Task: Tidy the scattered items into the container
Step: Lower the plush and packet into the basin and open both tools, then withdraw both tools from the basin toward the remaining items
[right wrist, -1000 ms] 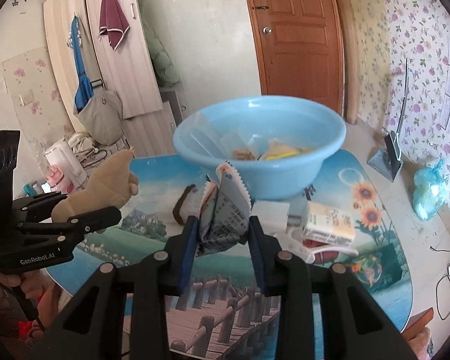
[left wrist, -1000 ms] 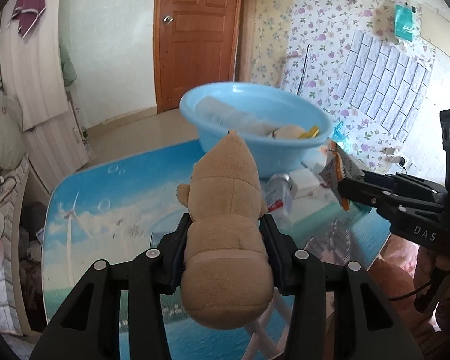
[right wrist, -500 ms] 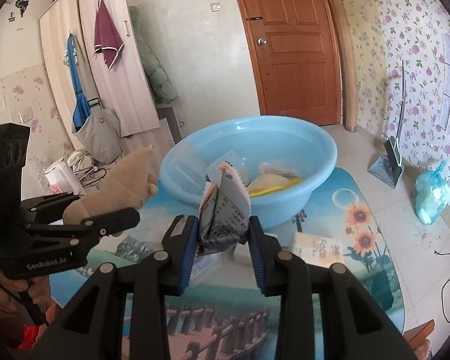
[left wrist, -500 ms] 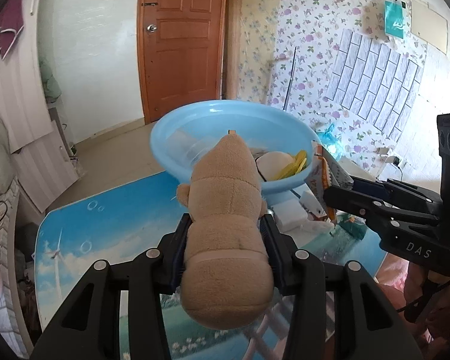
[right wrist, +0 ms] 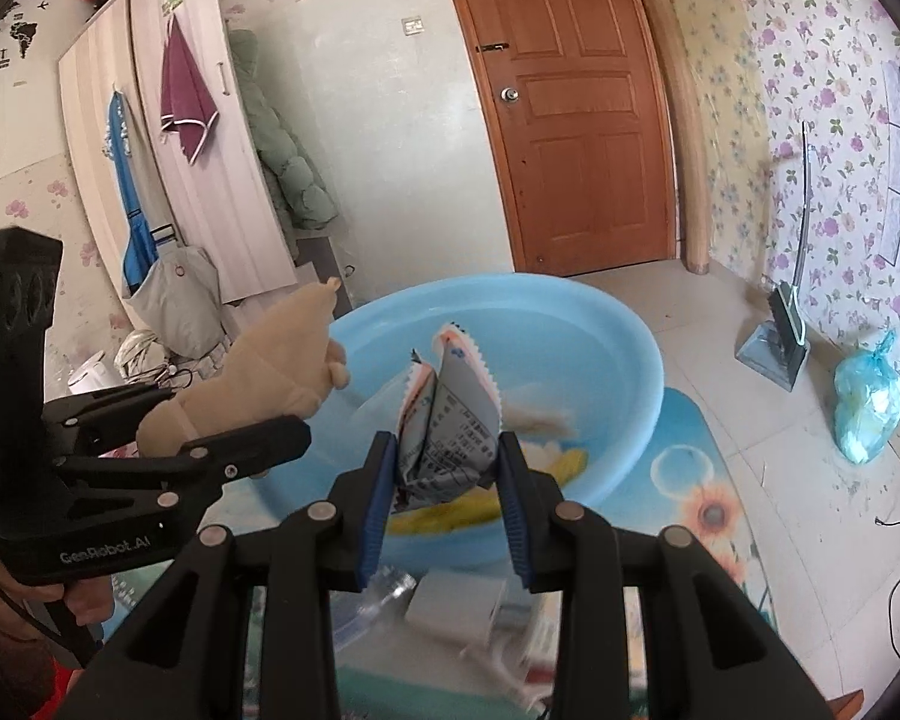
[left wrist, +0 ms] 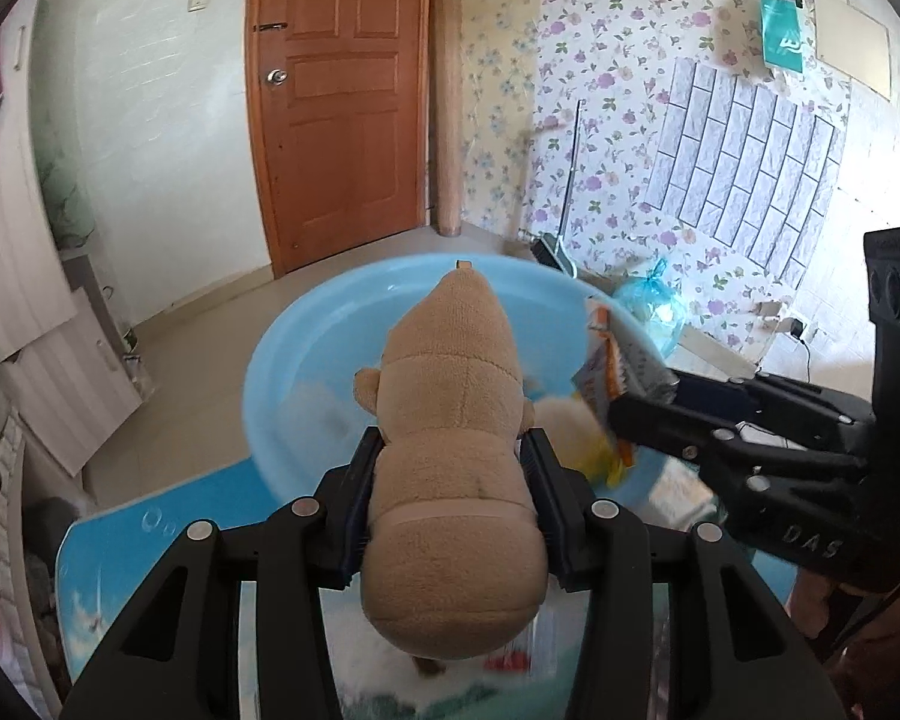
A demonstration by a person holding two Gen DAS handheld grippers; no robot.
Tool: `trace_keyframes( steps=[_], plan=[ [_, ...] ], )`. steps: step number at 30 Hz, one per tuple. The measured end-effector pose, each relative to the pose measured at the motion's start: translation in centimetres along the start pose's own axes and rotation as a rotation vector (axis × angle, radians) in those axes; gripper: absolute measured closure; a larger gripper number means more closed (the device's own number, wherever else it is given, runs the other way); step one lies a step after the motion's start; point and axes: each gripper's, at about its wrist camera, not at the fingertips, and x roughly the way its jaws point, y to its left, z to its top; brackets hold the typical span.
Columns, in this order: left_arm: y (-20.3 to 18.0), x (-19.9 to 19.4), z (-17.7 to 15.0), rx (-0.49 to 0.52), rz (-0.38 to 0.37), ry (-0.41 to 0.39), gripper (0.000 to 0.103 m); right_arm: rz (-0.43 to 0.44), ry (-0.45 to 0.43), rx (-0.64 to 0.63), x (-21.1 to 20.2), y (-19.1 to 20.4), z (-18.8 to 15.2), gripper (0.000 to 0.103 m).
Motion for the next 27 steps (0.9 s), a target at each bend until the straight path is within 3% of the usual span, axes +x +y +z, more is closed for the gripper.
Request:
trace_keyframes(
  steps=[4, 8, 17, 27],
  plan=[
    [-0.2, 1.5, 0.9, 0.019, -0.005, -0.012, 0.035, -0.014, 0.004, -0.017, 1.8, -0.5, 1.0, 0.071],
    [0.0, 2.3, 1.8, 0.018, 0.006, -0.026, 0.025, -0.026, 0.016, -0.007, 3.1, -1.3, 1.6, 0.070],
    [0.5, 2.1, 1.8, -0.007, 0.013, -0.021, 0.021, -0.049, 0.038, -0.006, 3.5, -1.3, 1.2, 0.058],
    [1.8, -0.8, -1.0, -0.072, 0.058, -0.011, 0.010, -0.073, 0.026, 0.010, 0.4, -1.4, -0.1, 0.058]
  ],
)
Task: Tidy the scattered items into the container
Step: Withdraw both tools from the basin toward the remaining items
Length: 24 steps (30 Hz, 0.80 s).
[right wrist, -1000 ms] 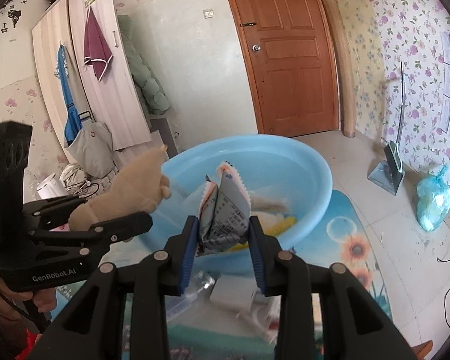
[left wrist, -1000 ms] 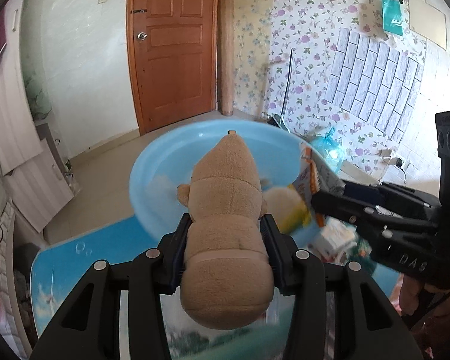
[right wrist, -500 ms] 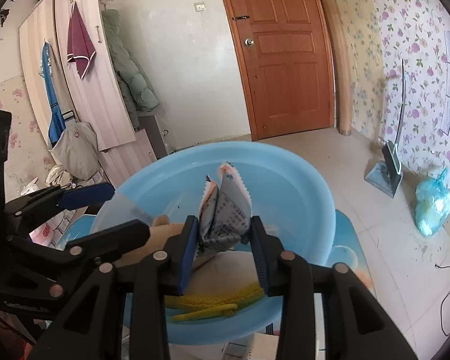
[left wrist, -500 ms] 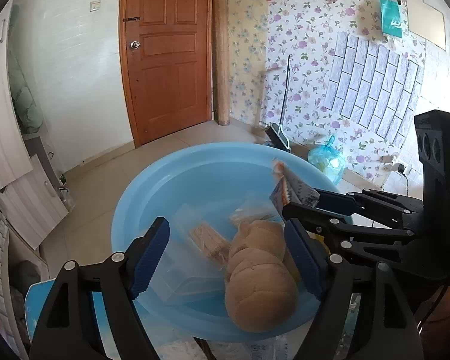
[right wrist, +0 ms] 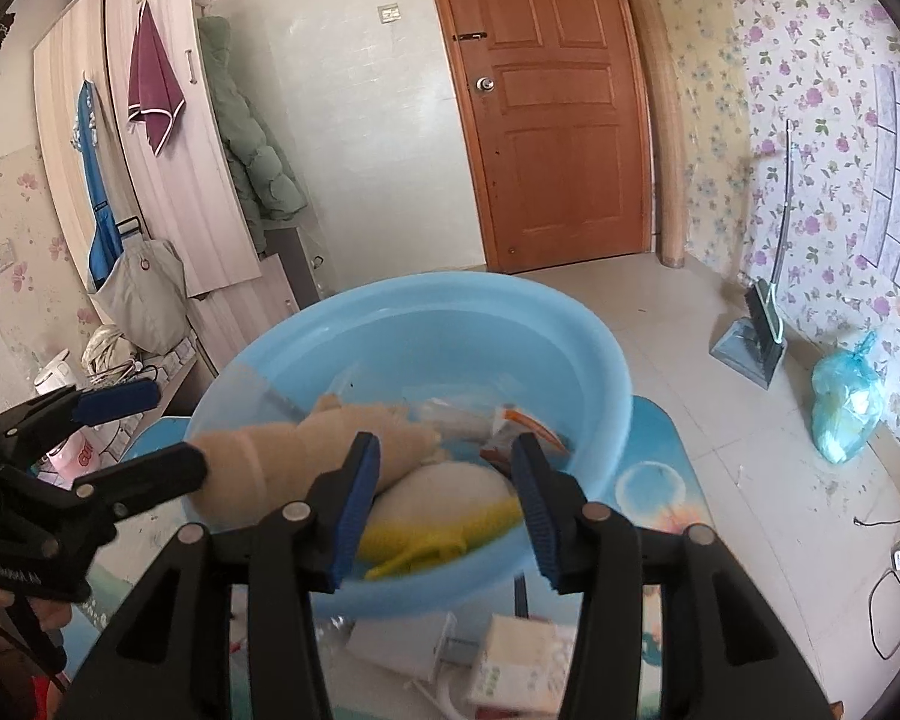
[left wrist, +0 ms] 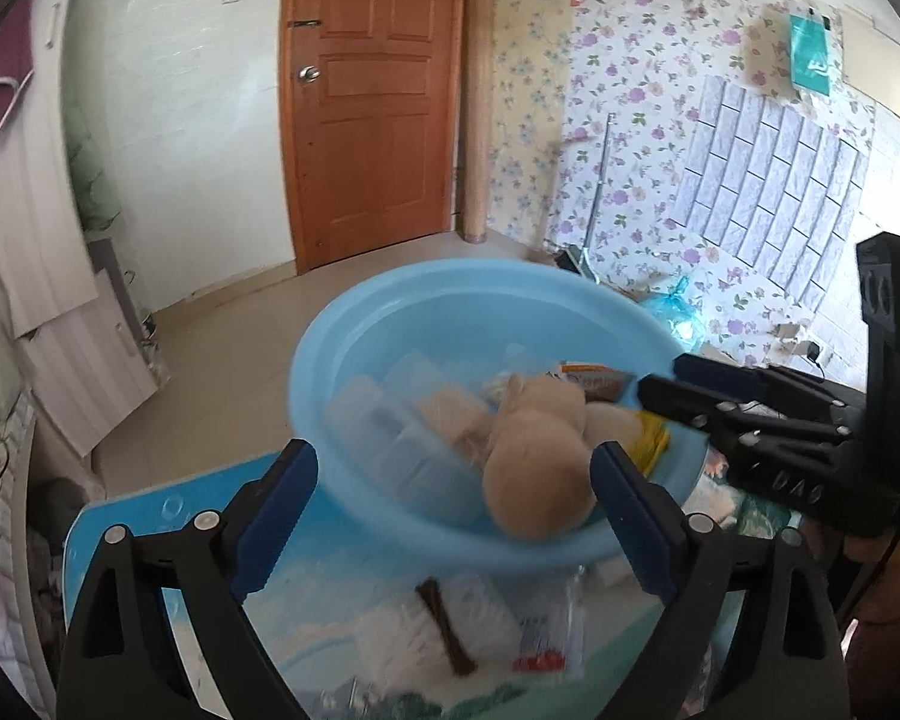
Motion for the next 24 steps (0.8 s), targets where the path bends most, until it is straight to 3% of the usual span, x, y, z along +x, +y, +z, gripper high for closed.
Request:
trace_keyframes(
  steps=[12, 16, 24],
  plan=[
    [1.7, -2.0, -4.7, -0.091, 0.038, 0.078, 0.009, -0.056, 0.000, 0.040, -3.8, -1.5, -3.0, 0.057],
    [1.7, -1.5, -6.0, -0.103, 0.040, 0.120, 0.009, -0.072, 0.022, 0.065, -4.2, -2.6, -4.2, 0.039],
    [2.2, 0.1, -8.2, -0.150, 0.031, 0.211, 0.009, -0.097, 0.080, 0.084, -4.1, -4.3, -7.0, 0.034]
  ],
)
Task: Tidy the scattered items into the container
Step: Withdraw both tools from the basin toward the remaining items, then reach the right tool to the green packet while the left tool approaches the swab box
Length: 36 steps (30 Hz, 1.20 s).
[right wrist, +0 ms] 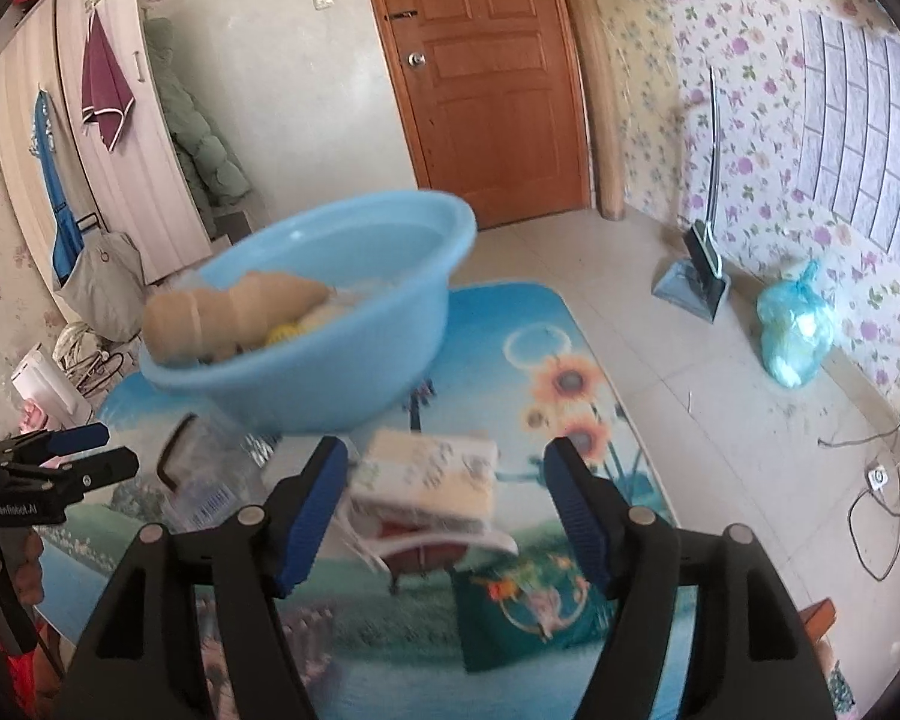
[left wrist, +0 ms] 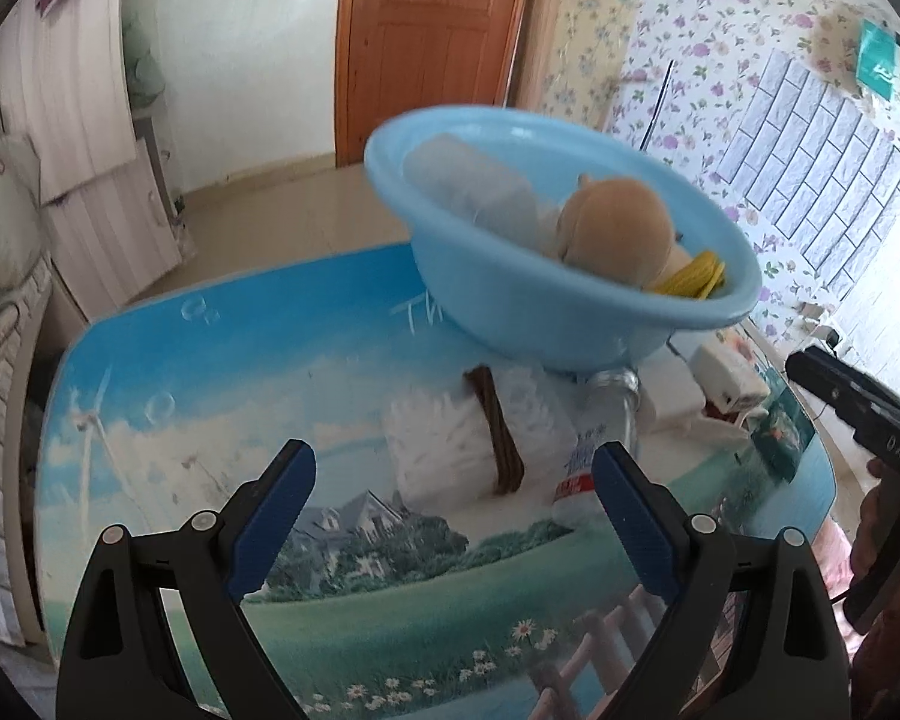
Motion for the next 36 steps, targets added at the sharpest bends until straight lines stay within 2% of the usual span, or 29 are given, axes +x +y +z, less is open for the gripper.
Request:
trace_keyframes(
  steps=[10, 15, 22, 33, 34, 35, 36],
  plan=[
    [-0.6, 1.5, -0.2, -0.008, -0.010, 0.044, 0.009, -0.021, 0.057, -0.018, 0.7, -0.7, -1.4, 0.029],
    [-0.8, 1.9, 0.2, -0.020, -0.024, 0.039, 0.009, -0.024, 0.064, -0.032, 0.7, -0.8, -1.7, 0.026],
    [-1.5, 3.2, 1.1, -0.030, -0.054, 0.041, 0.008, -0.073, 0.077, -0.035, 0.2, -1.9, -2.8, 0.020],
    [-1.6, 5.7, 1.5, -0.035, -0.019, 0.059, 0.007, -0.105, 0.114, -0.051, 0.9, -2.2, -3.6, 0.018],
    [-1.7, 5.7, 1.5, -0.030, -0.017, 0.056, 0.009, -0.105, 0.121, -0.049, 1.0, -2.3, -3.6, 0.018],
    [-1.8, 5.7, 1.4, -0.020, -0.017, 0.050, 0.015, -0.110, 0.119, -0.052, 1.0, -2.2, -3.6, 0.018],
    [-1.9, 5.6, 1.4, -0.014, -0.020, 0.048, 0.015, -0.110, 0.120, -0.054, 1.0, -2.2, -3.6, 0.018]
  ],
)
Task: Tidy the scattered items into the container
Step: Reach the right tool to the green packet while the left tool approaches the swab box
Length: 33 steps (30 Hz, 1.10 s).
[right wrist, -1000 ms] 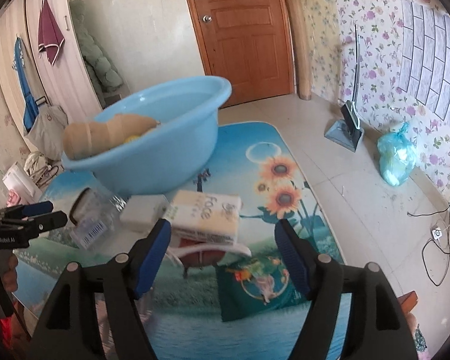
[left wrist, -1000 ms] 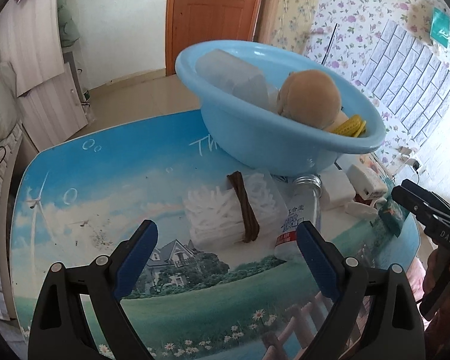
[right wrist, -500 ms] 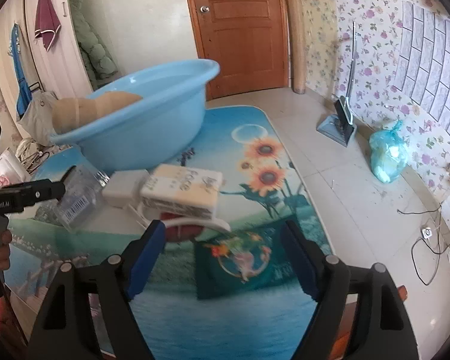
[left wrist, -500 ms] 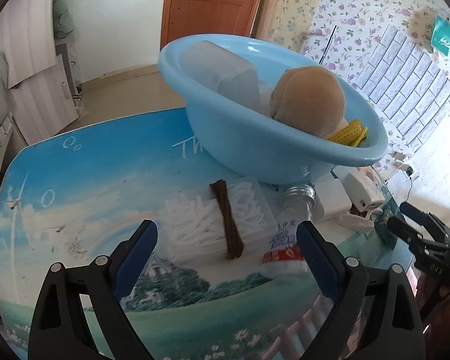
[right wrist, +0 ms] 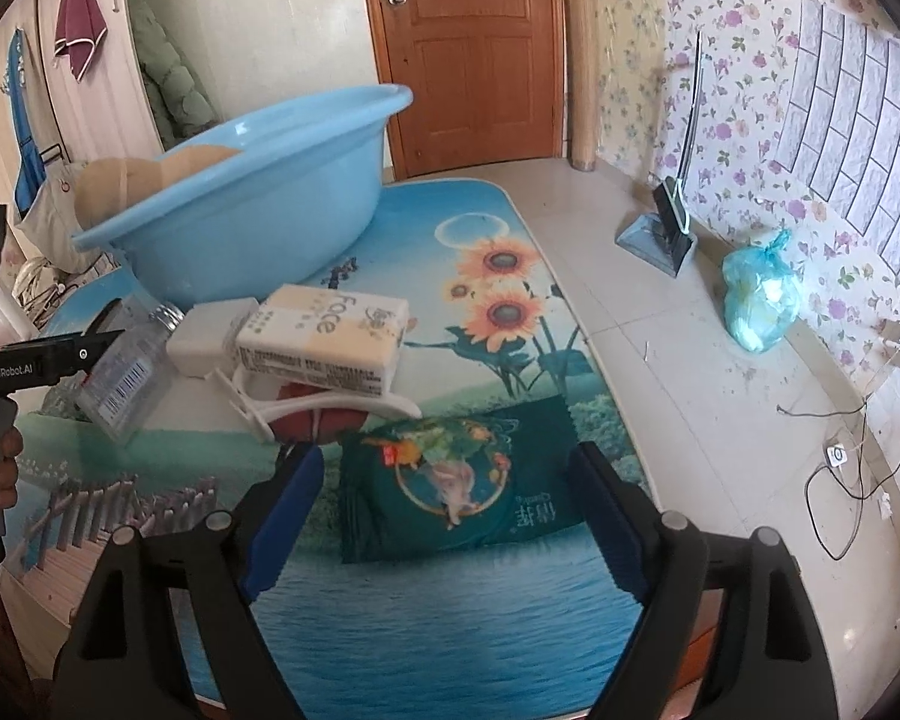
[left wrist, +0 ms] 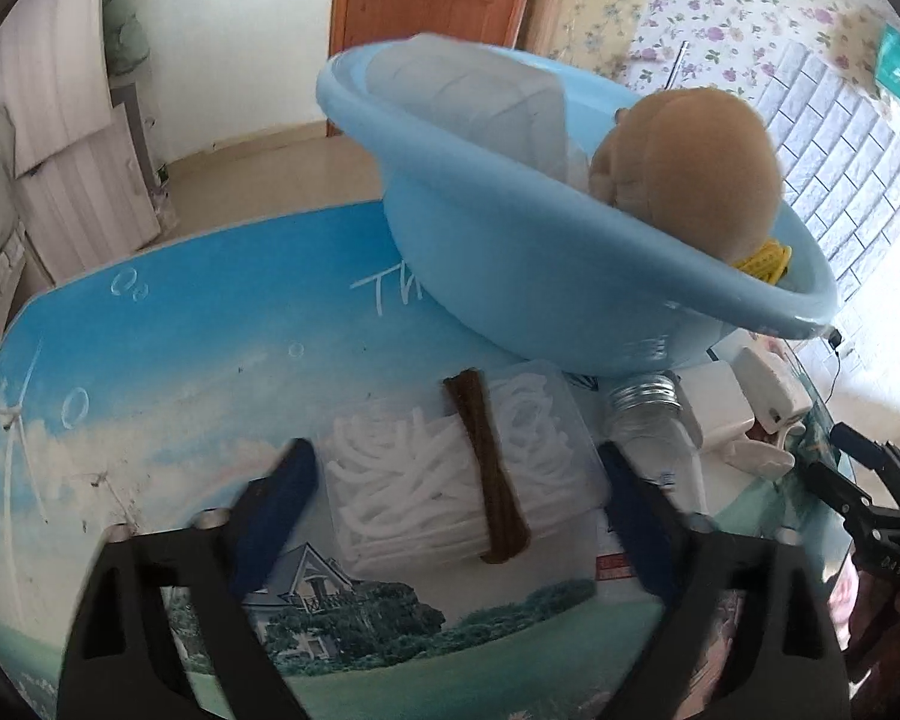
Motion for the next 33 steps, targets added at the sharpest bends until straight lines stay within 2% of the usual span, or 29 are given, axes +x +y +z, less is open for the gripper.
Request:
trace_keyframes(
  steps=[5, 9, 12, 15, 17, 19, 21, 22, 23, 25, 33],
  plan=[
    [0.5, -0.5, -0.3, 0.003, -0.005, -0.002, 0.016, 0.008, -0.007, -0.007, 0.1, 0.3, -0.1, 0.018],
    [1.4, -1.3, -0.9, -0.010, -0.006, -0.010, 0.016, 0.050, -0.008, -0.020, -0.2, 0.9, -0.4, 0.019],
    [2.0, -1.9, -1.5, -0.015, -0.004, -0.009, 0.016, 0.038, -0.004, -0.054, -0.3, 1.8, -0.8, 0.022],
    [2.2, -2.5, -2.1, -0.015, -0.005, -0.009, 0.016, 0.038, -0.006, -0.055, -0.5, 2.3, -1.0, 0.037],
    [2.3, -3.0, -2.6, -0.015, -0.008, -0.014, 0.016, 0.026, -0.007, -0.055, -0.6, 2.3, -1.0, 0.052],
    [2.7, -3.3, -3.0, -0.016, -0.013, -0.020, 0.016, 0.017, -0.009, -0.049, -0.7, 2.4, -1.2, 0.057],
    [2.7, -3.9, -3.5, -0.017, -0.019, -0.026, 0.016, 0.001, -0.006, -0.033, -0.9, 2.4, -1.2, 0.070],
    [2.7, -4.1, -3.7, -0.016, -0.023, -0.028, 0.016, 0.005, 0.000, -0.020, -1.1, 2.3, -1.2, 0.080],
    [2.8, -4.3, -3.9, -0.013, -0.027, -0.031, 0.016, 0.016, 0.003, -0.011, -1.3, 2.3, -1.4, 0.085],
    [3.0, -4.7, -4.4, -0.005, -0.031, -0.038, 0.016, 0.041, 0.009, -0.008, -1.7, 2.6, -1.8, 0.090],
    [3.3, -6.3, -6.6, -0.005, -0.051, -0.049, 0.016, 0.064, -0.019, -0.028, -3.4, 4.5, -2.4, 0.093]
  ],
)
